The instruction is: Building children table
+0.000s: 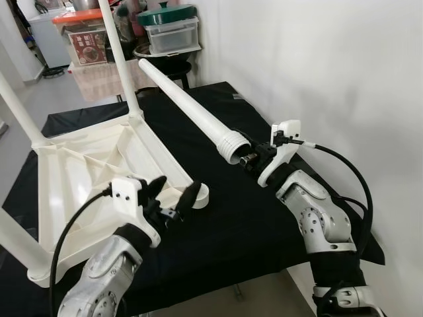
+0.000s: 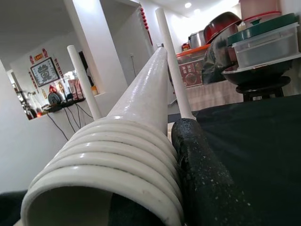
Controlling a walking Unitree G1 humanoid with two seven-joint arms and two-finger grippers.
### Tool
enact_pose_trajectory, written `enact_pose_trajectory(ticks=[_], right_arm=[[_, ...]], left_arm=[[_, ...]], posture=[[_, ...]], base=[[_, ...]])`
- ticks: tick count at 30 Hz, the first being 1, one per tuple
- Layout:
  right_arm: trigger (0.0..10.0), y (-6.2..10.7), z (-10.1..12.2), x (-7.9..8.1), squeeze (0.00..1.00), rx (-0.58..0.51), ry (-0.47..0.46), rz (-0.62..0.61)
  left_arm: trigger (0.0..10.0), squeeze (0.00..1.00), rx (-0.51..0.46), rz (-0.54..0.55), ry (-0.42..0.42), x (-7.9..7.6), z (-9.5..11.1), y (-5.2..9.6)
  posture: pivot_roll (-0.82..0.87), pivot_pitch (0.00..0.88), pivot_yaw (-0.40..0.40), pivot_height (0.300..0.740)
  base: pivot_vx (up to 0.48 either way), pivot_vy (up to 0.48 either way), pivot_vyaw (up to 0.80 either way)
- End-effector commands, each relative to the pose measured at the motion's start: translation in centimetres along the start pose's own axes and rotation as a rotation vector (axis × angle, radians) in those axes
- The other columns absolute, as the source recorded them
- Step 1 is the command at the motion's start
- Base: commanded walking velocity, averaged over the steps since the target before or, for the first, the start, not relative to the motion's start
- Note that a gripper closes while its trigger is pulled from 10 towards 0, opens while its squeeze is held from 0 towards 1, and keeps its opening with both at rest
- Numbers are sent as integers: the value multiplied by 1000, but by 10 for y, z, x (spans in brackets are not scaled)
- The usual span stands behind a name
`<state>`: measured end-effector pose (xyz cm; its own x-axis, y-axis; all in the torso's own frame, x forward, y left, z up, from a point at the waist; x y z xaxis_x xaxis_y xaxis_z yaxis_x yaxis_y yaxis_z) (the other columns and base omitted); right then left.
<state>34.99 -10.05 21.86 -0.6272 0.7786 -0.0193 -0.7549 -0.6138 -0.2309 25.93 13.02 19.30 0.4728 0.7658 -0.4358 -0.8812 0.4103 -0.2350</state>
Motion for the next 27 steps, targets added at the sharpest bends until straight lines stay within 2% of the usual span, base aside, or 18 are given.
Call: enact_pose_trajectory(ticks=[1, 7, 10, 11, 13, 17, 20, 23, 27], right_arm=[[10000, -1, 2, 0, 0, -20, 20, -12], [10000, 4, 6, -2, 0, -91, -7, 9], [10000, 16, 17, -9, 0, -178, -85, 101], [10000, 16, 17, -9, 0, -178, -85, 101], [10000, 25, 24, -12, 0, -219, -109, 158], [10000, 30, 27, -13, 0, -238, -109, 184], [10000, 44, 35, -16, 0, -312, -159, 251], [10000, 51, 34, -12, 0, -324, -166, 308], [10000, 59, 29, -5, 0, -331, -183, 382]], left_arm=[[10000, 0, -13, 30, 19, 6, 3, 0], [10000, 0, -105, 67, 84, 14, 23, -7], [10000, 0, -162, 46, 224, 14, 36, -6], [10000, 0, -162, 46, 224, 14, 36, -6], [10000, 0, -185, 6, 315, 12, 43, -4], [10000, 0, -193, -12, 348, 11, 46, -3], [10000, 0, -233, -94, 459, 6, 57, -5], [10000, 0, -222, -120, 444, 3, 58, -7], [10000, 0, -207, -175, 490, -3, 58, -13]], posture=[[-60, 22, 39, 740], [-58, 21, 40, 740], [-53, 20, 40, 740], [-53, 20, 40, 740], [-52, 20, 40, 740], [-51, 18, 40, 740], [-56, 14, 40, 740], [-58, 8, 41, 740], [-55, 0, 43, 740]], base=[[0, 0, 0], [0, 0, 0], [0, 0, 0], [0, 0, 0], [0, 0, 0], [0, 0, 0], [0, 0, 0], [0, 0, 0], [0, 0, 0]])
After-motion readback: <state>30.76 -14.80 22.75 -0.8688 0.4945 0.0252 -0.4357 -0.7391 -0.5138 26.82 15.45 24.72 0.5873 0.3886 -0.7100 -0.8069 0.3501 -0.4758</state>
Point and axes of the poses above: a point about 5 cm out from each wrist's last joint towards the gripper, its own y axis pointing back from the gripper into the wrist, its own z axis along the axis of the wrist's last joint, x = y × z, the point moved 2 cm from there along -y, pointing out of the wrist towards the gripper, and after that the axes turned 12 degrees about y, right-handed, at the moved point
